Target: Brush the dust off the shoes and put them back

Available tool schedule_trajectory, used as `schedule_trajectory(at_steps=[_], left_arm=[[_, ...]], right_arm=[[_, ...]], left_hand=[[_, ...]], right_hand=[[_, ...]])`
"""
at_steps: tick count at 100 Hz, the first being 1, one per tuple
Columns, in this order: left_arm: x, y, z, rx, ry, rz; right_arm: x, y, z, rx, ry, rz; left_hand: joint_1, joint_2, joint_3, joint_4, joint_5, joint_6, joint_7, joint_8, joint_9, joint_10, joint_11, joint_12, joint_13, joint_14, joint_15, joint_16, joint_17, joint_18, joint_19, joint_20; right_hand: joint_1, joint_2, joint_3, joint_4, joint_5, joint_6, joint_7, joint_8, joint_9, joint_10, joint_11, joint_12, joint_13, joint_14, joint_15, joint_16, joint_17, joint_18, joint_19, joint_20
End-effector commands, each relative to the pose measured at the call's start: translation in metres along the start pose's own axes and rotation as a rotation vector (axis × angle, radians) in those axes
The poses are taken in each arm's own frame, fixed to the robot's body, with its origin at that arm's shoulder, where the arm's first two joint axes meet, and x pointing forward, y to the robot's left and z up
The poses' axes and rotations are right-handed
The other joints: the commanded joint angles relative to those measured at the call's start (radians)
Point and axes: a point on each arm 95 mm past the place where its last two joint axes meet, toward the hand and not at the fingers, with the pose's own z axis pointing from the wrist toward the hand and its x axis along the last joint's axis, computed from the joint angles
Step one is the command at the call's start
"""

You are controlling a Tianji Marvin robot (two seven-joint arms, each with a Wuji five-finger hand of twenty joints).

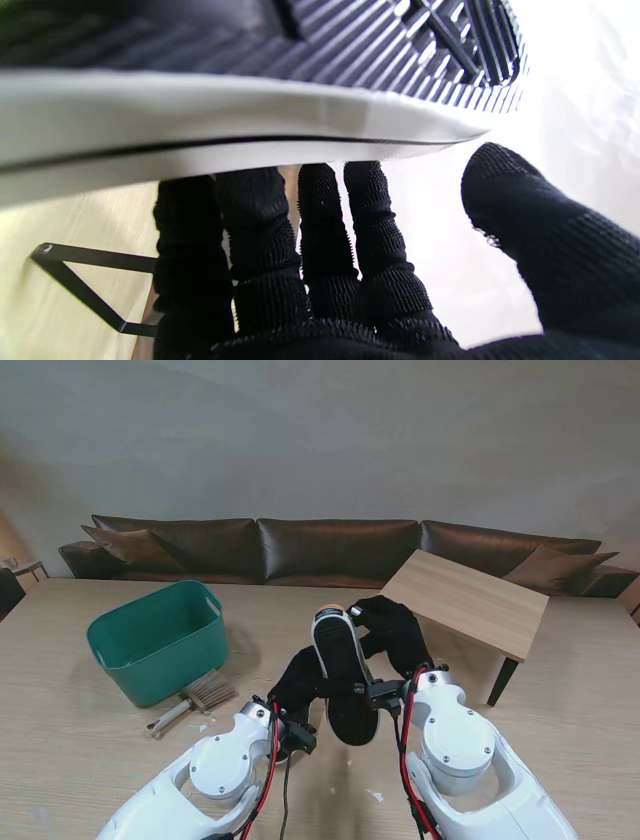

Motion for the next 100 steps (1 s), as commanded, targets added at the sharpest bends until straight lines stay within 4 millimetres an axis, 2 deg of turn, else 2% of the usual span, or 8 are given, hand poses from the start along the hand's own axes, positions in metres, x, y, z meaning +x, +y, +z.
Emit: schedule_trajectory(at_steps=[1,12,26,46,51,62,77,100], left_arm=[[0.012,0.003,0.004,-0.012,0.022,-0.009],[0.012,-0.001,0.003,-0.005,0.003,-0.004],[0.014,-0.008,0.002,0.000,-0.036,-0.011],[0.014,-0.018,0.002,-0.013,-0.083,-0.006],[0.014,-0.018,0.002,-0.005,-0.087,-0.015],[0.016,-0.021,0.003,0.013,-0.094,-0.038],[0.020,-0.026,0.004,0.025,-0.111,-0.056],[0.025,-0.030,0.007,0.022,-0.130,-0.044]], right_arm=[[-0.007,-0.002,-0.002,0.011,-0.015,0.008],[-0.011,0.005,0.000,-0.002,-0.022,0.000],[-0.019,0.017,0.001,-0.007,-0.035,-0.047],[-0.034,0.034,-0.003,0.077,-0.061,-0.155],[-0.038,0.037,-0.004,0.104,-0.064,-0.178],[-0.047,0.042,-0.009,0.181,-0.062,-0.215],[-0.057,0.044,-0.013,0.281,-0.061,-0.246],[-0.066,0.039,-0.018,0.382,-0.057,-0.320]], left_hand=[[0.157,0.095,0.230,0.048,0.033,-0.025,0.165,0.055,0.066,-0.073,0.047,0.031,0.117,-0.138,0.136,0.059,0.048,-0.031,0.073,0.004],[0.157,0.100,0.228,0.049,0.032,-0.023,0.166,0.058,0.065,-0.071,0.050,0.036,0.117,-0.142,0.143,0.064,0.050,-0.028,0.073,0.001],[0.160,0.104,0.226,0.049,0.025,-0.020,0.166,0.068,0.060,-0.068,0.052,0.040,0.115,-0.142,0.143,0.068,0.046,-0.025,0.072,-0.001],[0.164,0.111,0.215,0.049,0.022,-0.015,0.159,0.078,0.054,-0.064,0.056,0.046,0.114,-0.139,0.143,0.077,0.037,-0.020,0.072,0.000],[0.164,0.112,0.214,0.049,0.022,-0.016,0.158,0.079,0.055,-0.064,0.057,0.047,0.113,-0.123,0.142,0.079,0.037,-0.020,0.074,0.002],[0.164,0.113,0.212,0.048,0.022,-0.016,0.157,0.081,0.055,-0.061,0.060,0.048,0.115,-0.121,0.146,0.084,0.035,-0.012,0.080,0.005],[0.171,0.116,0.207,0.048,0.018,-0.007,0.154,0.087,0.049,-0.054,0.062,0.049,0.112,-0.118,0.149,0.092,0.030,-0.006,0.082,0.008],[0.169,0.117,0.204,0.049,0.017,-0.011,0.151,0.095,0.048,-0.055,0.065,0.050,0.114,-0.121,0.167,0.109,0.026,-0.004,0.100,0.020]], right_hand=[[-0.045,0.036,-0.044,0.026,-0.070,-0.014,-0.083,-0.051,-0.047,0.004,-0.058,-0.067,-0.065,0.025,-0.164,-0.071,-0.292,0.014,-0.121,-0.056],[-0.078,0.069,-0.107,0.028,-0.150,-0.022,-0.146,-0.108,-0.089,-0.004,-0.098,-0.118,-0.137,0.031,-0.315,-0.125,-0.344,0.012,-0.248,-0.112],[-0.096,0.078,-0.188,0.031,-0.202,-0.035,-0.152,-0.138,-0.142,-0.014,-0.121,-0.147,-0.205,0.029,-0.457,-0.186,-0.376,0.009,-0.347,-0.134],[-0.091,0.086,-0.305,0.042,-0.261,-0.032,-0.177,-0.164,-0.209,-0.032,-0.150,-0.174,-0.254,0.013,-0.557,-0.227,-0.390,-0.003,-0.418,-0.122],[-0.083,0.090,-0.340,0.045,-0.267,-0.030,-0.182,-0.171,-0.220,-0.035,-0.156,-0.181,-0.260,0.011,-0.568,-0.231,-0.391,-0.007,-0.430,-0.113],[-0.045,0.077,-0.480,0.061,-0.319,-0.036,-0.191,-0.176,-0.283,-0.056,-0.152,-0.185,-0.295,-0.017,-0.595,-0.238,-0.409,-0.032,-0.466,-0.088],[0.022,-0.035,-0.501,0.067,-0.366,-0.038,-0.202,-0.177,-0.364,-0.076,-0.162,-0.187,-0.343,-0.045,-0.620,-0.247,-0.440,-0.062,-0.495,-0.086],[0.073,-0.044,-0.526,0.063,-0.373,-0.023,-0.194,-0.168,-0.407,-0.082,-0.141,-0.180,-0.356,-0.061,-0.625,-0.251,-0.435,-0.080,-0.525,-0.071]])
